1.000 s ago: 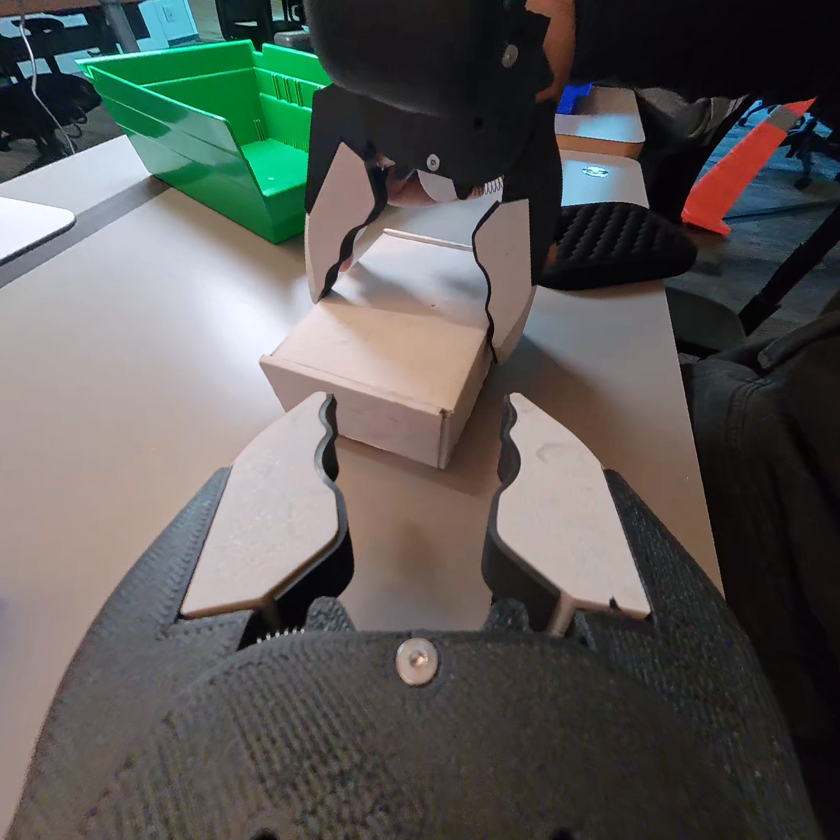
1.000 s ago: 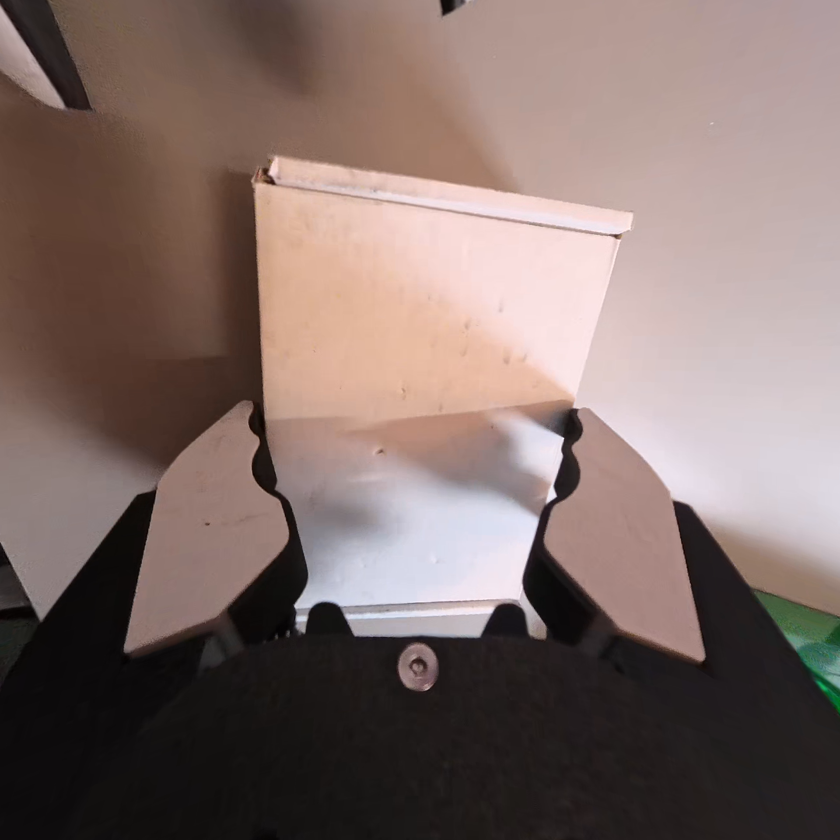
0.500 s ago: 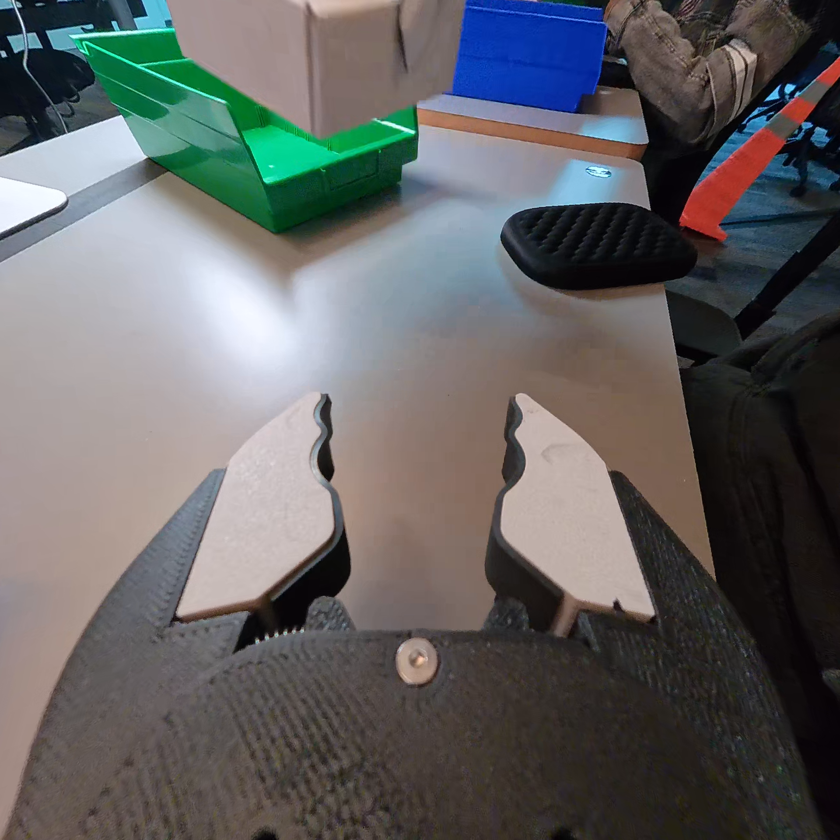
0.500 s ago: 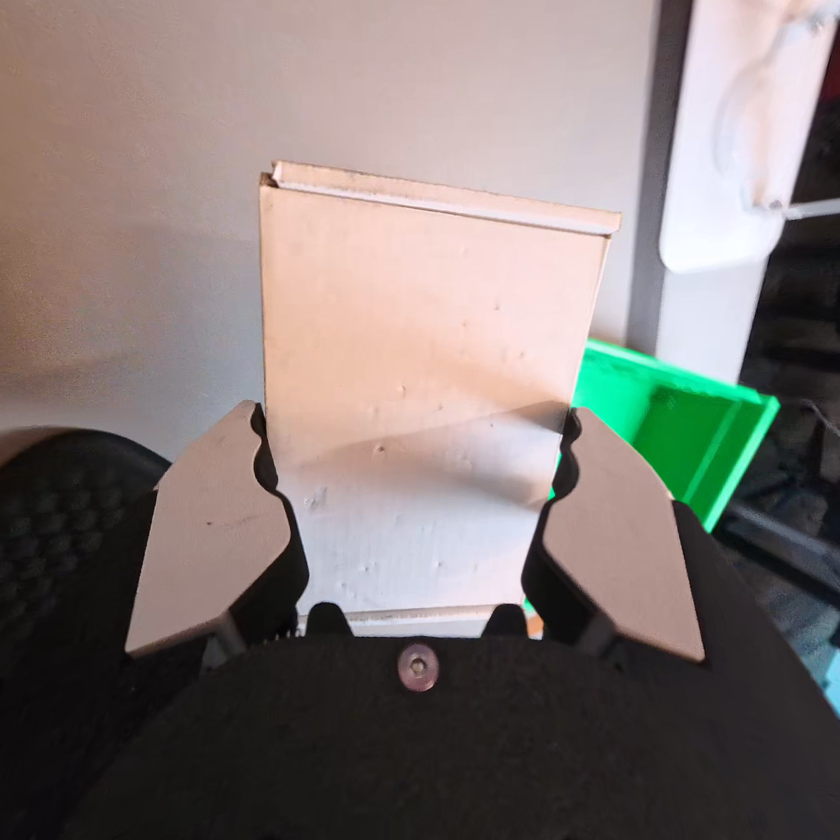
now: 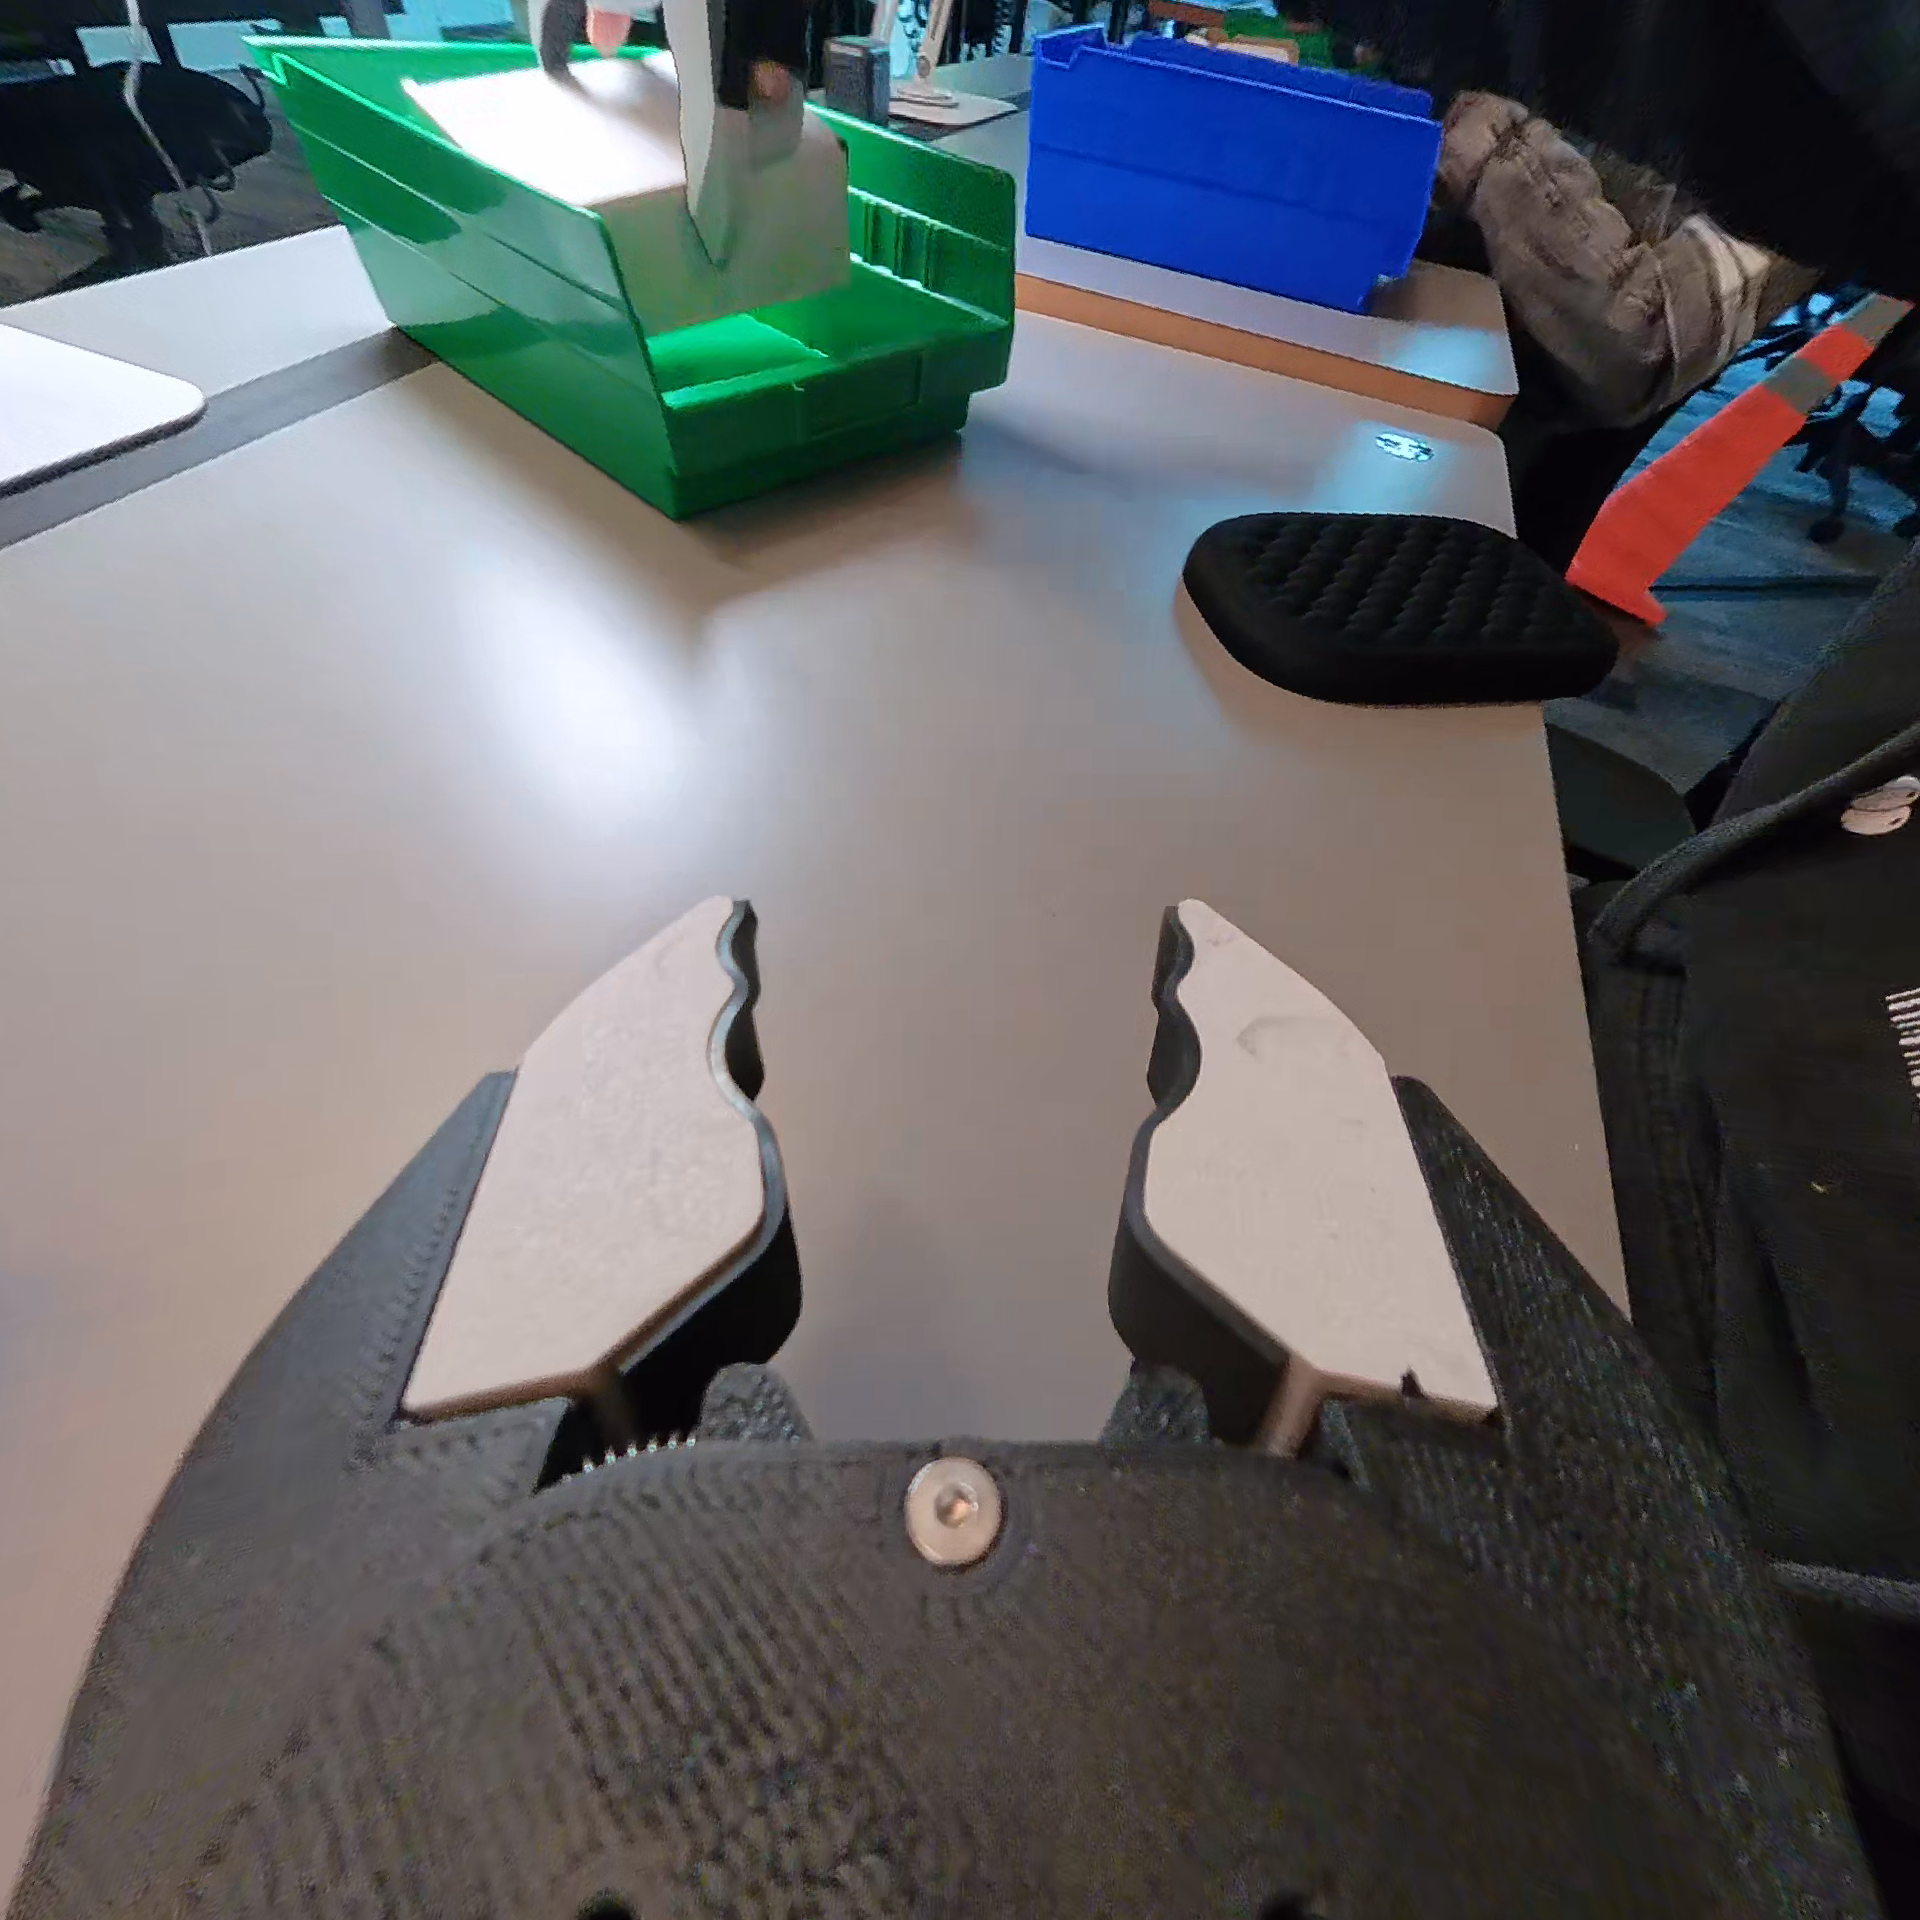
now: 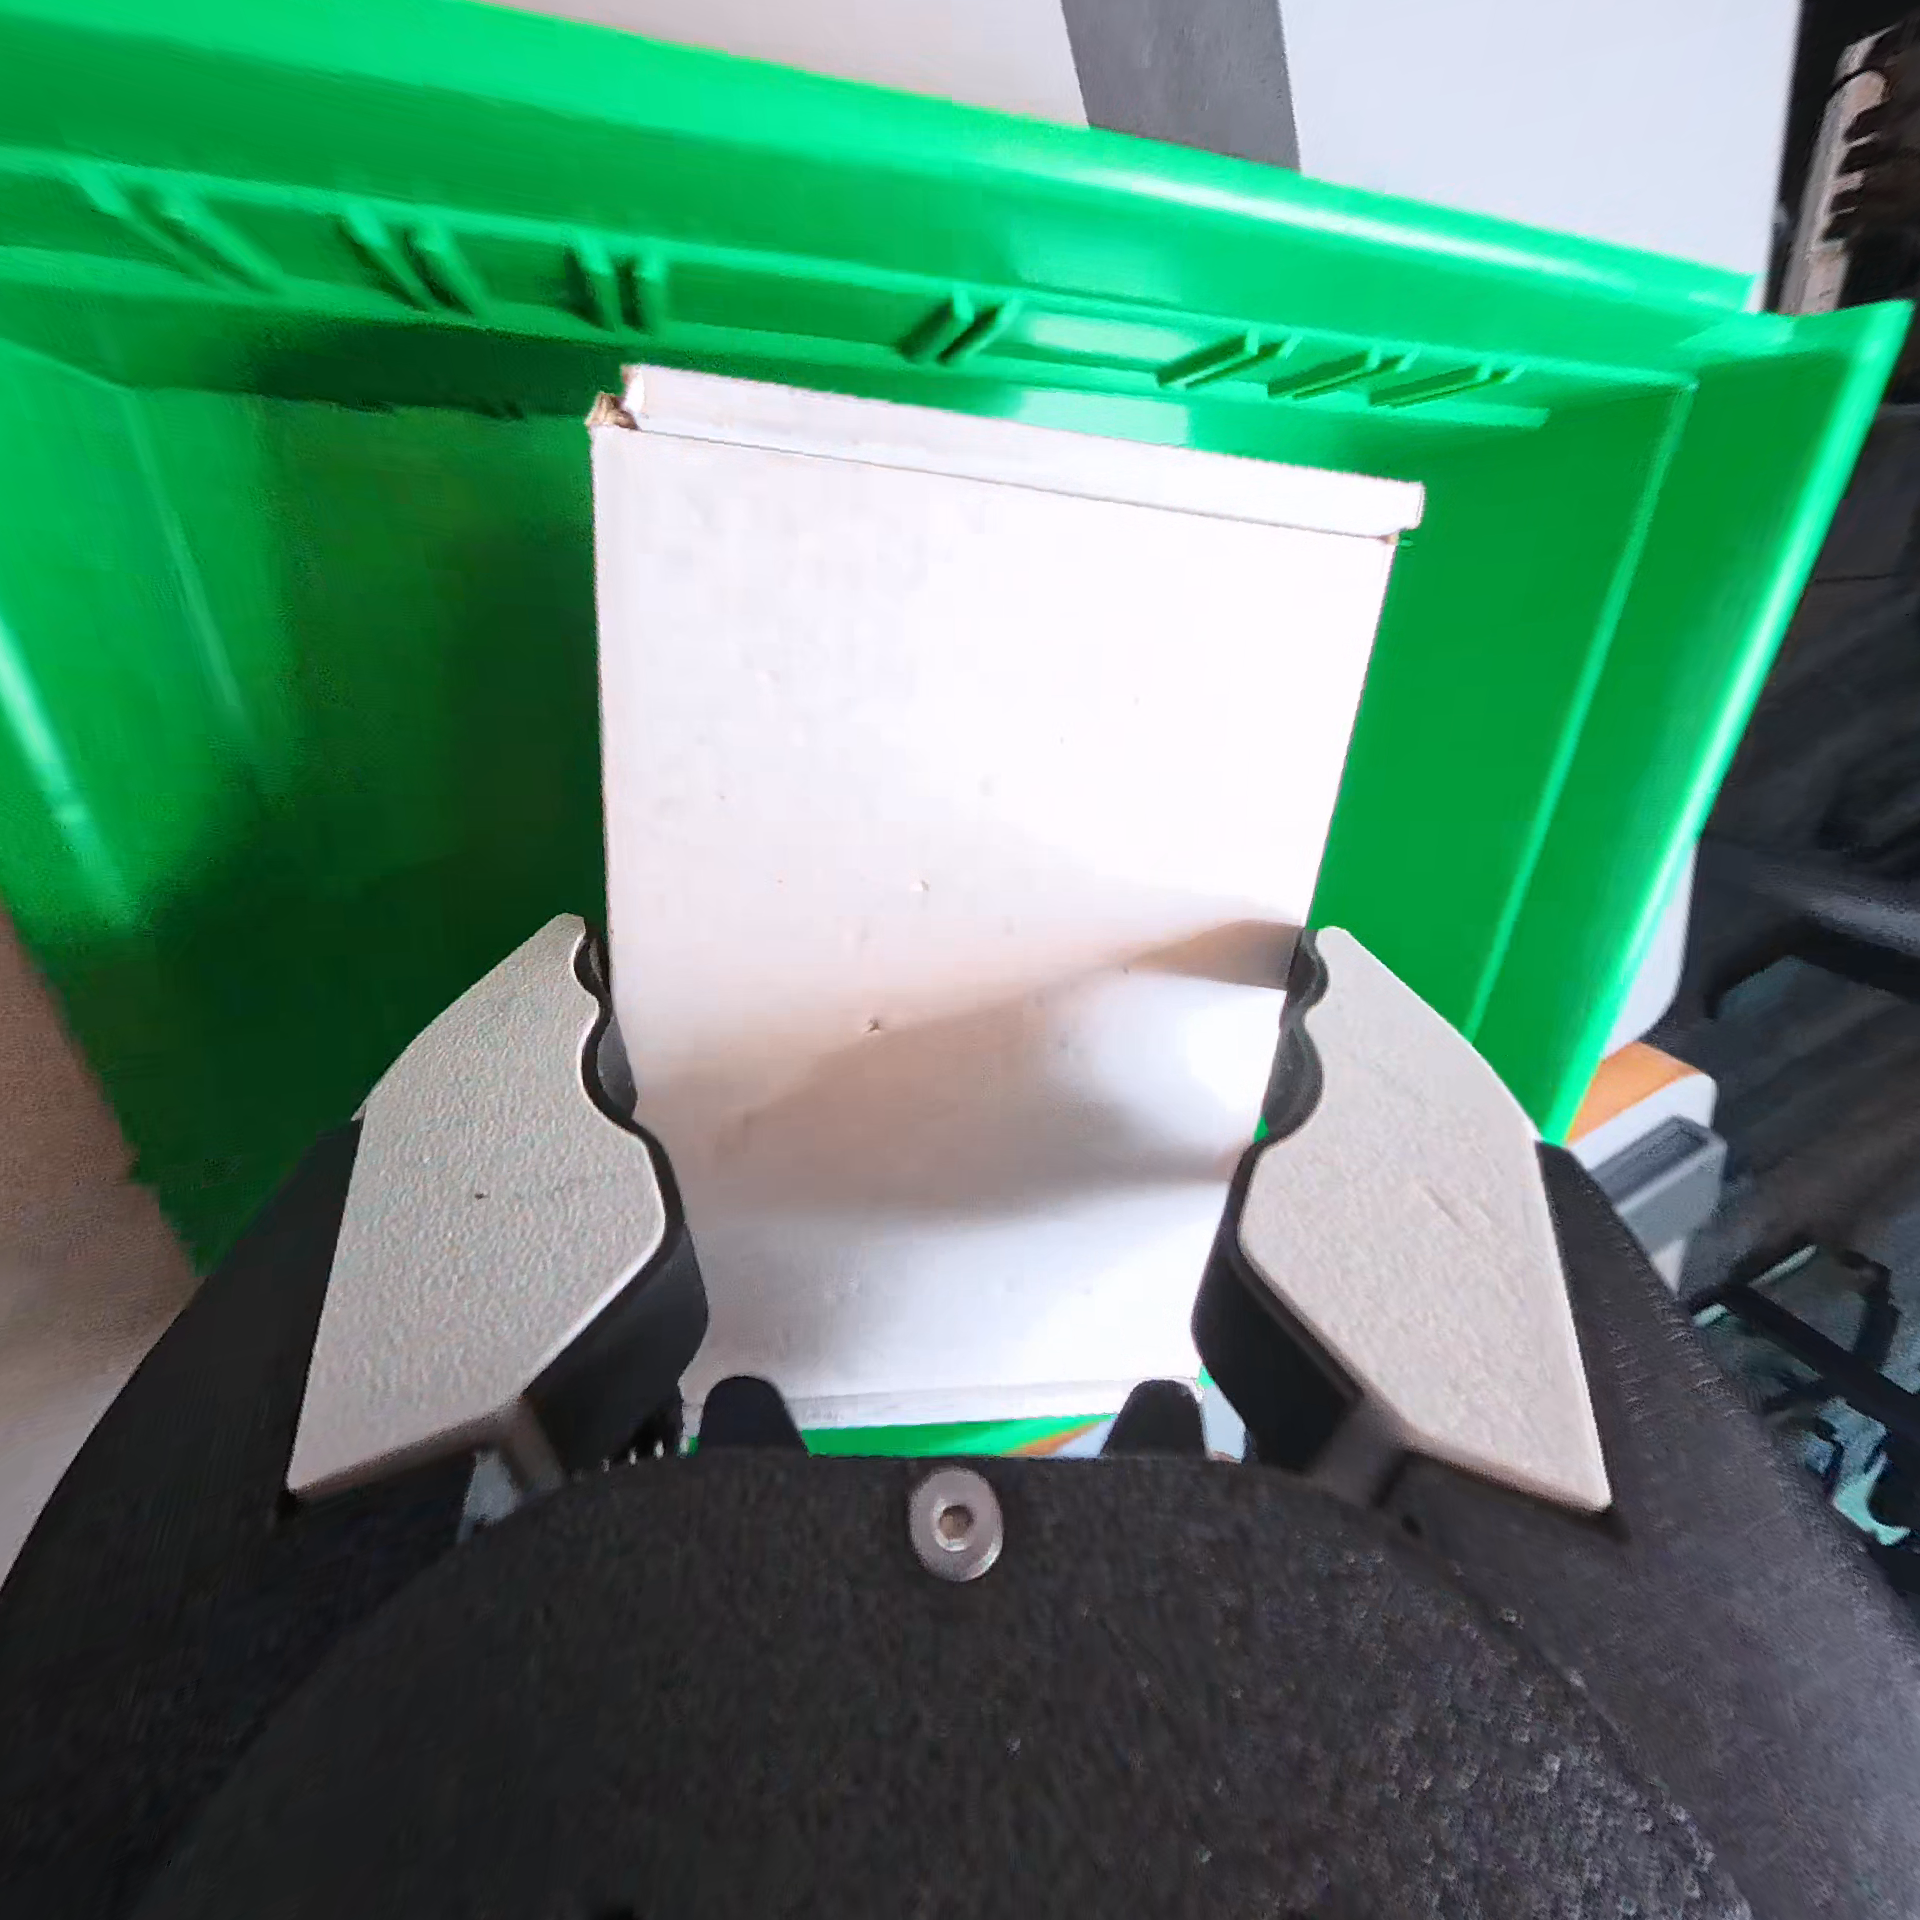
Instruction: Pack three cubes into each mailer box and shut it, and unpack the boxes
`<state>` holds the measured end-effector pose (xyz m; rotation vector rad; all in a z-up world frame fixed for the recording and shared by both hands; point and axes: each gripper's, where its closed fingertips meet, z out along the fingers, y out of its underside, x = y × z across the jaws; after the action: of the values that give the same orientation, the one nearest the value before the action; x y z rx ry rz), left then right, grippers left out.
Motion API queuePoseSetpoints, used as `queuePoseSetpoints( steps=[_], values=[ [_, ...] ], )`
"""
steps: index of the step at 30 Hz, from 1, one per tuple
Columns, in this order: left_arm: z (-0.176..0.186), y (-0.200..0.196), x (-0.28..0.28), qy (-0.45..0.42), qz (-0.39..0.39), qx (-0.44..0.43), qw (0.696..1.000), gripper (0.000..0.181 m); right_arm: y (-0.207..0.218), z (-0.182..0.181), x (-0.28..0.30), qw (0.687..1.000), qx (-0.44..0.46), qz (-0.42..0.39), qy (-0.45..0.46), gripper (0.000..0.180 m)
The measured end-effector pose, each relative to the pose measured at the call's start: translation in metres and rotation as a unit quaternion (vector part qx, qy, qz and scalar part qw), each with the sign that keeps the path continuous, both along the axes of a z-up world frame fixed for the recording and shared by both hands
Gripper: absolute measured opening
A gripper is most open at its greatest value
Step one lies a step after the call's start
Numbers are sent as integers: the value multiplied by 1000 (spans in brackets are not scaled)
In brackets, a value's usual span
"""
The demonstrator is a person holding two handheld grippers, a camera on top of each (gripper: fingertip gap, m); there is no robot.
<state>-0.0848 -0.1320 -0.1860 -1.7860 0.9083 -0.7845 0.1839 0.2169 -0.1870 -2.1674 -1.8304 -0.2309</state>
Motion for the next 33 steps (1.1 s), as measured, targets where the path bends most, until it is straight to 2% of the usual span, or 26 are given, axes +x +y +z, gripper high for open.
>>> queuePoseSetpoints(
  steps=[5,13,16,19,22,27,33],
  values=[
    [4,5,-5,-2,34,19,999,73,26,-27,1,1000,-17,8,-5,120],
    [13,13,-13,-24,81,32,996,72,47,-43,8,998,-37,27,-36,118],
    [13,14,-13,-24,84,33,996,72,57,-40,9,999,-18,31,-33,101],
    [13,14,-14,-24,86,32,996,72,63,-39,18,999,-4,18,-50,107],
    [15,12,-14,-22,86,40,995,72,61,-25,14,999,30,13,-15,103],
    [20,7,-13,-27,83,49,995,71,20,19,-19,986,90,-1,140,96],
    [31,8,-19,-26,96,68,993,70,-114,52,-77,924,53,28,378,83]
  ],
)
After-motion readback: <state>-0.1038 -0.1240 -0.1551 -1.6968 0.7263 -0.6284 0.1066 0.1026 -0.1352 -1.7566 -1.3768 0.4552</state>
